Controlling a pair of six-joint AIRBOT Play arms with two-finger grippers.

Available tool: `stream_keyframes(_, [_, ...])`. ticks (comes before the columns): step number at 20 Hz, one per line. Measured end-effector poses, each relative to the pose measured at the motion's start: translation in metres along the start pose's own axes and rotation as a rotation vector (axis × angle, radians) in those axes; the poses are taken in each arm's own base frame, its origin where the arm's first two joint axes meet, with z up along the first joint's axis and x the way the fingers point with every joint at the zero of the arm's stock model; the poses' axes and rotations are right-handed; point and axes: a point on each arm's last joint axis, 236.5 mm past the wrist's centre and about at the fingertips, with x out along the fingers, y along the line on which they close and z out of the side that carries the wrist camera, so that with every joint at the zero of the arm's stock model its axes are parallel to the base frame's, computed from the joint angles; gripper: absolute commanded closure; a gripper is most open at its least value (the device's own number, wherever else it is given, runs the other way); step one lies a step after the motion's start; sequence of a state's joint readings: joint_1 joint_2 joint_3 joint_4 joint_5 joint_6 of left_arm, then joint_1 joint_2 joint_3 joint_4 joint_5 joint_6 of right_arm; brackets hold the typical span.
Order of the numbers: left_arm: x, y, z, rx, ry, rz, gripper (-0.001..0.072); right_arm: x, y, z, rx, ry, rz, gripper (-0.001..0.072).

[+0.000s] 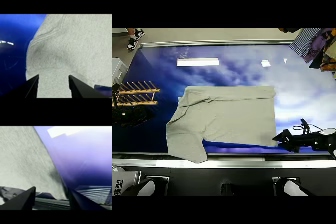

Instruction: Fold the clothes and pants, and hang the long-sleeved shirts on hangers.

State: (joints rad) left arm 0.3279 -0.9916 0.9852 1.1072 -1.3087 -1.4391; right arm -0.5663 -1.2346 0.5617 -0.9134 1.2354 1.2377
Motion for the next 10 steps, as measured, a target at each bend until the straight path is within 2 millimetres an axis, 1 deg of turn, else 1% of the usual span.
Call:
stream_keyframes(1, [0.000, 0.000, 0.000, -0.001, -0.001, 0.000, 0.0276, 0.003, 0.000, -0.003, 0.011, 0.005, 0.009, 0.0312])
stream_keyframes(2, [0.000, 0.000, 0.001, 0.000, -0.003, 0.000, 0.0276, 0.006, -0.001, -0.007, 0.017, 0.014, 0.013, 0.0314])
stream_keyframes(5, [0.000, 0.000, 0.001, -0.002, -0.006, 0.000, 0.0275, 0.013, -0.003, -0.012, 0.028, 0.015, 0.027, 0.0441])
stream_keyframes(6, [0.000, 0.000, 0.001, -0.010, -0.006, 0.000, 0.0272, 0.015, -0.002, -0.011, 0.028, 0.008, 0.030, 0.0545])
stream_keyframes(7, [0.000, 0.000, 0.002, -0.020, -0.007, 0.000, 0.0267, 0.016, -0.004, -0.010, 0.025, -0.002, 0.028, 0.0667])
stream_keyframes(10, [0.000, 0.004, 0.002, -0.044, -0.009, 0.004, 0.0266, 0.017, -0.002, -0.004, 0.016, -0.031, 0.040, 0.0678])
